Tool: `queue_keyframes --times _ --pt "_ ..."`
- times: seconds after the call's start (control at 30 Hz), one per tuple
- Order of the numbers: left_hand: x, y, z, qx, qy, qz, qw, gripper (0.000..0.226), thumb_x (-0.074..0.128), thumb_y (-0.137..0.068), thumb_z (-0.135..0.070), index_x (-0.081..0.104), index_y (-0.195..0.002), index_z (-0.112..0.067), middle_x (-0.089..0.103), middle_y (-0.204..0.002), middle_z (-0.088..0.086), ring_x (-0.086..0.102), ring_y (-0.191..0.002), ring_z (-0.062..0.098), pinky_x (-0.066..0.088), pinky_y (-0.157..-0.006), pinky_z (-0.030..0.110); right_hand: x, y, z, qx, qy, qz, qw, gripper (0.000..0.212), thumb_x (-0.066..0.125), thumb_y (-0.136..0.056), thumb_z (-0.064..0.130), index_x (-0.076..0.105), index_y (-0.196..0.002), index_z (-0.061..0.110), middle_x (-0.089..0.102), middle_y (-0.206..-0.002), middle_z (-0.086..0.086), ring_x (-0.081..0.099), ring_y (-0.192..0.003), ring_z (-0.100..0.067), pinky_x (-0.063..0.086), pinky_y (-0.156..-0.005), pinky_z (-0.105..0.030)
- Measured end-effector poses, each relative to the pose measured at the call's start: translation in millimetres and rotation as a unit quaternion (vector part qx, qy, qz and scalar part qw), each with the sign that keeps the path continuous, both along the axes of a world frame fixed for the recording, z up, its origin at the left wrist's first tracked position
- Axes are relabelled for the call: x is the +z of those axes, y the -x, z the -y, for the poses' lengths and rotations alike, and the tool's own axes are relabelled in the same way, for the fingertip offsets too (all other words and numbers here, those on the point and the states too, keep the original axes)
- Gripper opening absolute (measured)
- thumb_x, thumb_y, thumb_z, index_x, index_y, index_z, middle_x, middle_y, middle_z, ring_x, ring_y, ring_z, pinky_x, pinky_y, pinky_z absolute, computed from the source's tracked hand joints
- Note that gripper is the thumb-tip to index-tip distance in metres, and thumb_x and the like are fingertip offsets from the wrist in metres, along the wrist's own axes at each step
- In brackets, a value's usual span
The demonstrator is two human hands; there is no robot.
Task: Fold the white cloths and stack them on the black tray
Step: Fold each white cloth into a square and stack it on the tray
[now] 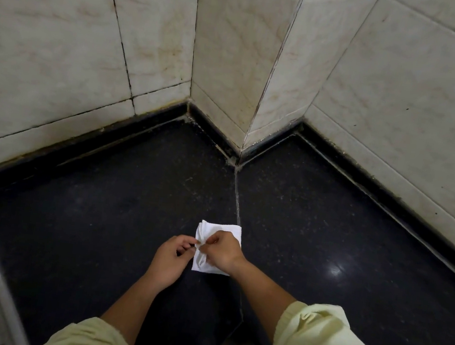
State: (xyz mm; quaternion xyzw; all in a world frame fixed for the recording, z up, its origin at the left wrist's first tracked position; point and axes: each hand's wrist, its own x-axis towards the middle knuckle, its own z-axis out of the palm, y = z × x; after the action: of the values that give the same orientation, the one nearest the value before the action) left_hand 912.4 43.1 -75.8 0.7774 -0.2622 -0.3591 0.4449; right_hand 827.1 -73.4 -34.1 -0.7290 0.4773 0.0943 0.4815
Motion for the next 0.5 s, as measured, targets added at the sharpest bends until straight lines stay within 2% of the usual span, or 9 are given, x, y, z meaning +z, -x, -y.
queue_keyframes --times 0.1,0.2,0.27,0.37,0.5 --pt "-1 -1 1 0.006 -0.002 -0.005 1.000 0.015 0.057 -0.094 -0.017 0.069 -0.101 -0.023 0.066 -0.102 -0.002 0.062 -0.093 0.010 0.043 -0.077 0.012 -3 0 -1 0.000 -0.013 0.001 1.000 0.022 0.065 -0.087 0.025 0.058 -0.068 0.016 0.058 -0.067 0.004 0.058 -0.075 -0.013 0.048 -0.074 -0.026" --pt "2 -2 2 0.007 -0.011 -0.010 1.000 0.015 0.054 -0.096 -0.022 0.068 -0.102 -0.022 0.066 -0.102 -0.002 0.063 -0.093 0.009 0.045 -0.078 0.016 -2 4 0 -0.023 -0.037 0.020 0.999 0.017 0.061 -0.088 0.026 0.066 -0.080 0.011 0.065 -0.074 -0.001 0.062 -0.072 -0.014 0.055 -0.084 -0.034" --pt "5 1 2 0.013 -0.009 -0.016 1.000 0.014 0.060 -0.093 -0.028 0.069 -0.100 -0.020 0.066 -0.100 -0.001 0.063 -0.090 0.009 0.045 -0.075 0.015 1 11 3 -0.055 -0.049 0.033 0.997 0.016 0.057 -0.090 0.021 0.066 -0.086 0.009 0.066 -0.074 0.000 0.062 -0.065 -0.012 0.057 -0.072 -0.030" --pt "10 5 3 0.023 -0.009 -0.014 1.000 0.017 0.072 -0.084 -0.028 0.068 -0.097 -0.018 0.063 -0.092 0.001 0.060 -0.081 0.011 0.045 -0.068 0.014 8 25 12 -0.084 -0.055 0.041 0.994 0.013 0.055 -0.090 0.015 0.065 -0.089 0.006 0.068 -0.075 -0.004 0.062 -0.057 -0.012 0.047 -0.050 -0.022" --pt "10 6 4 0.018 -0.027 0.021 0.999 0.017 0.074 -0.082 -0.020 0.067 -0.098 -0.016 0.059 -0.092 0.004 0.054 -0.075 0.010 0.042 -0.064 0.012 10 53 25 -0.084 -0.063 0.023 0.994 0.013 0.056 -0.089 0.009 0.061 -0.078 0.008 0.066 -0.069 -0.007 0.057 -0.044 -0.010 0.042 -0.041 -0.019"
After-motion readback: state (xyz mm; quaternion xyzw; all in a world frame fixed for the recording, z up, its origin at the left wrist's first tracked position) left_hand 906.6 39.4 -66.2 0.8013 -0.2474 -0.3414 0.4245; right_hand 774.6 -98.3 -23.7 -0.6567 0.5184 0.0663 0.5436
